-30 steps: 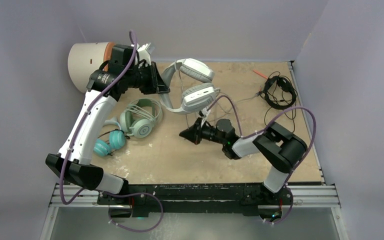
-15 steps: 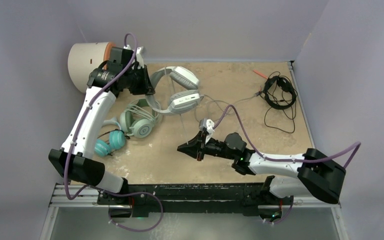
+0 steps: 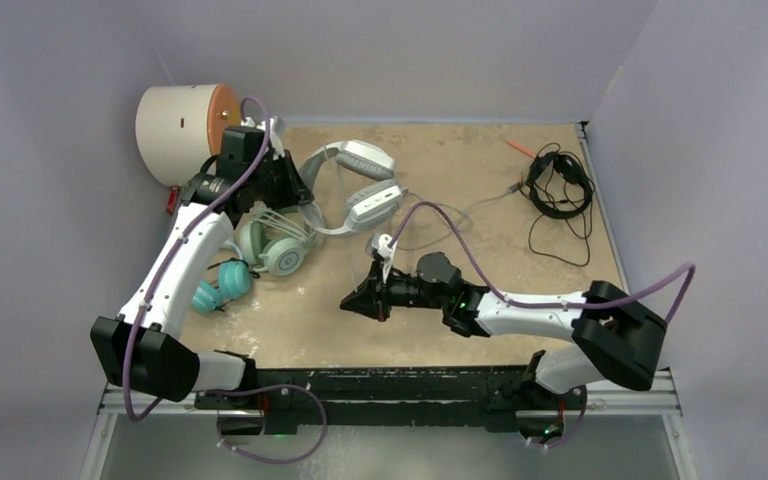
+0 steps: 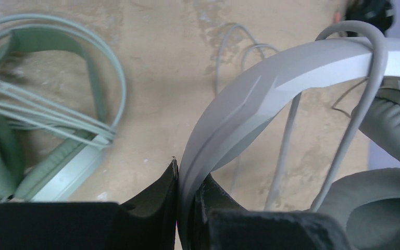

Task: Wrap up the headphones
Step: Wrap the headphones cable around the headphones.

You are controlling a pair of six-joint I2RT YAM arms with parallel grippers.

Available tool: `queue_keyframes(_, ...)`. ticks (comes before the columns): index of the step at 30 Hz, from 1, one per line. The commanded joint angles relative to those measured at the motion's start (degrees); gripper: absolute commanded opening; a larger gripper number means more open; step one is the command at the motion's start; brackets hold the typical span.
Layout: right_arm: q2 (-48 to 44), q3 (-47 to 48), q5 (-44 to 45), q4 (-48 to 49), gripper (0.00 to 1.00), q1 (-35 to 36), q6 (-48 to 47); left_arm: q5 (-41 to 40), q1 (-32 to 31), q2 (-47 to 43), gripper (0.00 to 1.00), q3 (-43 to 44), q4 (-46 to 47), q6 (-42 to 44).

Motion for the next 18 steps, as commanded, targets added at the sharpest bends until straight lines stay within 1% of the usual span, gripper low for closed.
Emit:
queue_keyframes(1, 3.1, -1.5, -3.4, 7.8, 0.07, 0.9, 1.3, 9.6, 0.9, -1.6, 0.00, 2.2, 12.1, -9.7)
queue_keyframes(5, 4.0, -1.3, -4.6, 10.1, 0.07, 0.9, 1.9, 14.7, 0.9, -0.9, 0.00, 2.0, 13.9, -12.6)
queue_keyframes(9, 1.7, -1.5, -6.3, 10.0, 0.06, 0.9, 1.7, 13.7, 0.9, -1.2, 0.00, 1.6, 14.2, -12.5)
queue_keyframes(11, -0.2, -1.6, -6.8, 8.9, 0.05, 0.9, 1.8, 10.0, 0.9, -1.5, 0.00, 1.2, 13.7, -11.0)
queue_keyframes(15, -4.8, -0.2, -6.9, 3.9, 0.04, 1.0, 1.9, -3.1, 0.9, -2.0, 0.00, 0.5, 11.2, -4.3)
queue_keyframes(18, -7.3, 4.3, -5.2, -7.5, 0.00, 0.9, 0.5, -10.5, 0.7, -2.4, 0.00, -0.2, 10.4, 0.7)
